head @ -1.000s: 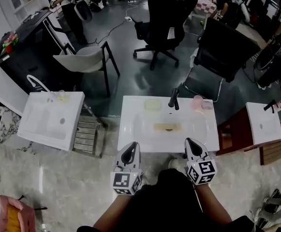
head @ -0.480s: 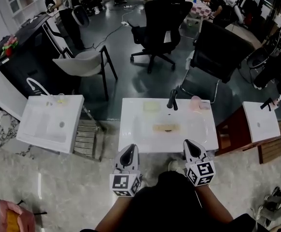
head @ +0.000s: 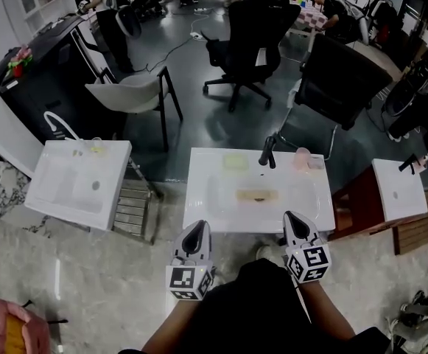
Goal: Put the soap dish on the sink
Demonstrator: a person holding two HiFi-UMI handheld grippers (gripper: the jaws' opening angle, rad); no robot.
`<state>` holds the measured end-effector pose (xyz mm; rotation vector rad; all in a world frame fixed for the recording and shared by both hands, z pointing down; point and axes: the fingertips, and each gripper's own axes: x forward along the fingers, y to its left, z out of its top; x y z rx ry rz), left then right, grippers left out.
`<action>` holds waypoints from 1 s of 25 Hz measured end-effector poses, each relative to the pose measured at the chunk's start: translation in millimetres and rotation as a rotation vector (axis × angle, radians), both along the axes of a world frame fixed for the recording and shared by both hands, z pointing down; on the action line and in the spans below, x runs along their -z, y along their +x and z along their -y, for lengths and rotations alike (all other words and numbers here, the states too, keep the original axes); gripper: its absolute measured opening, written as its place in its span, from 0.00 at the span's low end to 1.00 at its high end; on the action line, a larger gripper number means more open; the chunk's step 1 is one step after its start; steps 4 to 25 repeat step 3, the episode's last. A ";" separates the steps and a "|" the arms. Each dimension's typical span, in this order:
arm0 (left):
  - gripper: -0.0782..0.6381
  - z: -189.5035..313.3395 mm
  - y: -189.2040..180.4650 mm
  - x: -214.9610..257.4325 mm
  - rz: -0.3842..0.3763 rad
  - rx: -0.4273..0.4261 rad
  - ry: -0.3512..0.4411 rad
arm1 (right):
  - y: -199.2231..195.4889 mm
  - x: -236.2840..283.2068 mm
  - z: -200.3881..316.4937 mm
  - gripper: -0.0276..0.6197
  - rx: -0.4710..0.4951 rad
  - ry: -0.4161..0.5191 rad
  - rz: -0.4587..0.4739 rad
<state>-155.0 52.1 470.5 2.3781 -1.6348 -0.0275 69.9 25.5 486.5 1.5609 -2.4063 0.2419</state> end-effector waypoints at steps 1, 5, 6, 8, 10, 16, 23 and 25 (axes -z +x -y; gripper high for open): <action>0.14 0.3 0.0 -1.9 0.000 -0.002 -0.005 | 0.8 -1.6 0.8 0.04 -0.003 -0.002 0.001; 0.14 1.4 -0.4 -5.7 0.001 -0.004 -0.015 | 2.0 -4.9 2.7 0.04 -0.008 -0.007 0.003; 0.14 1.4 -0.4 -5.7 0.001 -0.004 -0.015 | 2.0 -4.9 2.7 0.04 -0.008 -0.007 0.003; 0.14 1.4 -0.4 -5.7 0.001 -0.004 -0.015 | 2.0 -4.9 2.7 0.04 -0.008 -0.007 0.003; 0.14 1.4 -0.4 -5.7 0.001 -0.004 -0.015 | 2.0 -4.9 2.7 0.04 -0.008 -0.007 0.003; 0.14 1.4 -0.4 -5.7 0.001 -0.004 -0.015 | 2.0 -4.9 2.7 0.04 -0.008 -0.007 0.003; 0.14 1.4 -0.4 -5.7 0.001 -0.004 -0.015 | 2.0 -4.9 2.7 0.04 -0.008 -0.007 0.003; 0.14 1.4 -0.4 -5.7 0.001 -0.004 -0.015 | 2.0 -4.9 2.7 0.04 -0.008 -0.007 0.003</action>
